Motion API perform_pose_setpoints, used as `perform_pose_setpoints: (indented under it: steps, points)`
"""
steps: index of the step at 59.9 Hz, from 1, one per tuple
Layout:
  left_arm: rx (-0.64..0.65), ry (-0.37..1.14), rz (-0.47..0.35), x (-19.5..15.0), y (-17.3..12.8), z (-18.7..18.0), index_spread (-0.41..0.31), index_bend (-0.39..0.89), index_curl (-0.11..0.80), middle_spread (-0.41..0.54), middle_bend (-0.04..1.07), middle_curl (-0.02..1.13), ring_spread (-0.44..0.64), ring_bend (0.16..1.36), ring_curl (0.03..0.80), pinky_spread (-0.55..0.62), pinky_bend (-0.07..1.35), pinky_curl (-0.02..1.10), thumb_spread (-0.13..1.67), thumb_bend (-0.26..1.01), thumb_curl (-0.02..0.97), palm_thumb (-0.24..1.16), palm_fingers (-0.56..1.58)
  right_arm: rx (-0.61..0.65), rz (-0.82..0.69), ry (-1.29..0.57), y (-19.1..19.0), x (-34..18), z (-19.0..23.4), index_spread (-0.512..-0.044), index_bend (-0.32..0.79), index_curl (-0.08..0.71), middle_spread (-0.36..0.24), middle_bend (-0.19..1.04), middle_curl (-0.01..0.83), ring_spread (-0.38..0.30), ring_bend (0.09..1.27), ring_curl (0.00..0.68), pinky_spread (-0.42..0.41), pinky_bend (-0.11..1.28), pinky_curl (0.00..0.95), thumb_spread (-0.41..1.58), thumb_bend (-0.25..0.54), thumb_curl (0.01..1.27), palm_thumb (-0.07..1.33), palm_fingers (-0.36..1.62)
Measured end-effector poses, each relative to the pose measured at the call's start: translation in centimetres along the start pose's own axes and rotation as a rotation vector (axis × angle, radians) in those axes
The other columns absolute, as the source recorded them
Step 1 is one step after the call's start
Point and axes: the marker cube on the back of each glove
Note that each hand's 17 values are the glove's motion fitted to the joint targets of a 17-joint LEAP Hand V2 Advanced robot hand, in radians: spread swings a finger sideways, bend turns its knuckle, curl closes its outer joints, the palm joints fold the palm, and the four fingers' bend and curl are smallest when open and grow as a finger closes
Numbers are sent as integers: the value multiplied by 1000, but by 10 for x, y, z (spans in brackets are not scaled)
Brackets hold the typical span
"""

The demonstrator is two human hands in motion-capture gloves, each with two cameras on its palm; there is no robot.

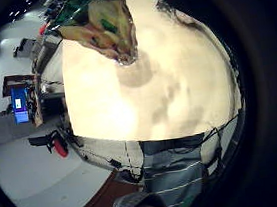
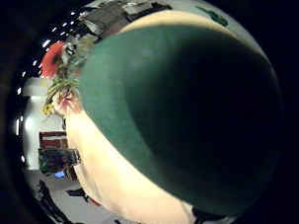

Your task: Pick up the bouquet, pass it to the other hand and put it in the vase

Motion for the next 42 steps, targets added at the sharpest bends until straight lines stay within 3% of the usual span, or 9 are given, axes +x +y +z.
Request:
perform_pose_setpoints:
  steps: [4,13,16,21,26,29,31,35,42]
  points:
    - [103,16,50,-1,-13,-1,-103,250,450,115,158,258,270,340,275,359,186,318,1156,-18,268,118,343,195,-18,-196,-16,-13,-16,-227,406,473,-173,731,609,-199,904,541,-241,703,470,1144,86,350,813,1517]
    - [135,70,65,0,-28,-7,-103,236,447,113,157,262,264,341,278,347,192,319,1163,-18,267,120,342,197,-12,-545,-14,-23,-49,-215,574,556,-163,837,656,-192,985,584,-220,761,516,1084,74,385,904,1456]
    - [131,114,71,3,-28,-10,-85,178,434,130,144,260,263,367,287,346,215,329,1160,-19,267,119,307,123,-12,-632,-4,-26,-58,-212,607,574,-160,858,665,-189,1003,593,-219,781,530,1064,70,402,934,1441]
    - [140,208,81,8,-38,-13,-53,123,404,157,150,258,264,410,299,346,254,343,1147,-23,268,112,261,-127,-35,-823,21,-38,-70,-206,651,596,-151,885,675,-186,1031,604,-209,796,546,1039,74,440,989,1417]
    - [320,157,-117,1,-49,-23,-12,100,369,187,164,262,277,453,310,346,299,356,1121,-23,272,111,215,-249,-300,-1345,26,-73,-103,-202,680,612,-146,903,682,-184,1050,610,-203,809,559,1018,65,473,1018,1400]
    - [336,308,64,18,-41,-32,6,98,350,201,172,264,282,475,313,349,324,362,1104,-23,276,113,198,-64,-458,-1569,16,-87,-119,-200,695,619,-144,911,684,-182,1057,612,-200,813,565,1006,61,493,1034,1393]
    - [270,423,153,31,-31,-36,17,100,339,206,179,267,283,487,315,349,335,365,1092,-23,277,115,190,-45,-414,-1561,18,-88,-123,-199,700,622,-143,915,685,-182,1061,613,-200,820,571,1000,54,504,1038,1389]
    - [196,579,195,47,-19,-45,36,103,318,223,185,275,290,508,317,349,359,370,1064,-21,284,125,169,-154,-164,-1343,33,-83,-119,-197,708,627,-142,932,689,-177,1069,614,-198,826,578,985,43,528,1048,1382]
    - [240,763,241,73,-12,-63,57,105,290,247,190,287,304,530,319,348,393,376,1019,-13,300,172,139,-206,-169,-1477,55,-107,-135,-194,722,632,-140,942,690,-174,1082,617,-196,829,588,970,29,570,1064,1375]
